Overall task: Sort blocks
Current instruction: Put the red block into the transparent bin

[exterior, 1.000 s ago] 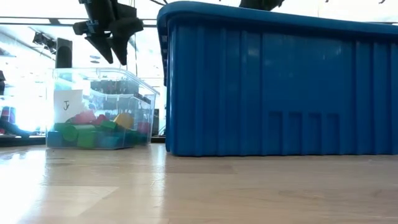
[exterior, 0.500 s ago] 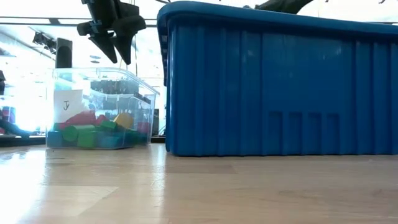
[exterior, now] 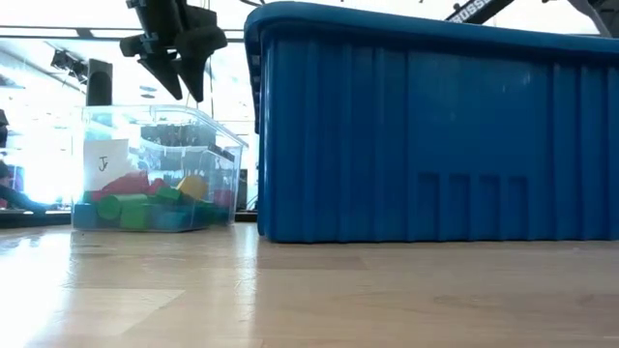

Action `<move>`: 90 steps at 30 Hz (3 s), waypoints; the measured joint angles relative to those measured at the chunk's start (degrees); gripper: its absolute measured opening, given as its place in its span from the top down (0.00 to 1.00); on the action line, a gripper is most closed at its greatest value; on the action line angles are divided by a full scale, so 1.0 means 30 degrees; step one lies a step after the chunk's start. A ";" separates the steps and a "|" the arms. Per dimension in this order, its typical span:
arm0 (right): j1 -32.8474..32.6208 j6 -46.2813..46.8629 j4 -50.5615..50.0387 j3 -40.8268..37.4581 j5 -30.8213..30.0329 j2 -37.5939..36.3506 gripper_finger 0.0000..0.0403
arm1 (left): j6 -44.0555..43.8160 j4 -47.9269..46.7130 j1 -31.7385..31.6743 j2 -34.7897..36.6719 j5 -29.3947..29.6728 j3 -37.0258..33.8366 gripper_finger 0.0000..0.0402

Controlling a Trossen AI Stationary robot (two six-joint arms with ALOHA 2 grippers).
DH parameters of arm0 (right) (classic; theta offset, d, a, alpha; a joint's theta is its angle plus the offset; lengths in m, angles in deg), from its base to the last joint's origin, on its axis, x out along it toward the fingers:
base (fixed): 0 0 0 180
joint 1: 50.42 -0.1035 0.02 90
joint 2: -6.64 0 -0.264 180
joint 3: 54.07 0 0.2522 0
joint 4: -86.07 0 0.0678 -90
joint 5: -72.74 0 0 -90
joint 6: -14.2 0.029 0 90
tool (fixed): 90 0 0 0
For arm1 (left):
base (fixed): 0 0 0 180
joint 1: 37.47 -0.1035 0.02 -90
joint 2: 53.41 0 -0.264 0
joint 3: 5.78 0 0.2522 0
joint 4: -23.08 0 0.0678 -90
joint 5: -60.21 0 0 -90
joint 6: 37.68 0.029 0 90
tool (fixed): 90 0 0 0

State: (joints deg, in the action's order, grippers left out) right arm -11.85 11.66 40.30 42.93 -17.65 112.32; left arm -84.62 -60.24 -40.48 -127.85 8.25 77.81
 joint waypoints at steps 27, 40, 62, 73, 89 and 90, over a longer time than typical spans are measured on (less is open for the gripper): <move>0.1204 0.0539 -0.0363 -0.2181 -0.1615 0.0695 0.24 | 0.0065 0.0839 0.0000 -0.0007 -0.0110 -0.0253 0.33; 0.1378 0.1217 0.1061 -0.4690 -0.2609 0.0651 0.24 | 0.0066 0.0832 0.0000 -0.0007 -0.0125 -0.0253 0.33; 0.1429 0.2789 0.2025 -0.5413 -0.1797 0.0622 0.54 | 0.0503 0.0883 0.0000 -0.0007 -0.0125 -0.0246 0.33; 0.1429 0.1674 0.2544 -0.5413 -0.1960 0.0651 0.79 | 0.0634 0.0912 0.0002 -0.0007 -0.0125 -0.0246 0.33; 0.1393 0.0255 0.2360 -0.4619 -0.2004 0.0695 0.84 | 0.1566 0.0934 0.0000 -0.0007 -0.0118 -0.0246 0.33; 0.1393 0.0255 0.2348 -0.4619 -0.1967 0.0665 0.85 | 0.1627 0.0934 0.0007 -0.0007 -0.0118 -0.0246 0.33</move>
State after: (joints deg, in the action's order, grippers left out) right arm -7.68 12.42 47.35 29.07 -23.55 114.32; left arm -79.74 -57.44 -40.46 -127.87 7.90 77.08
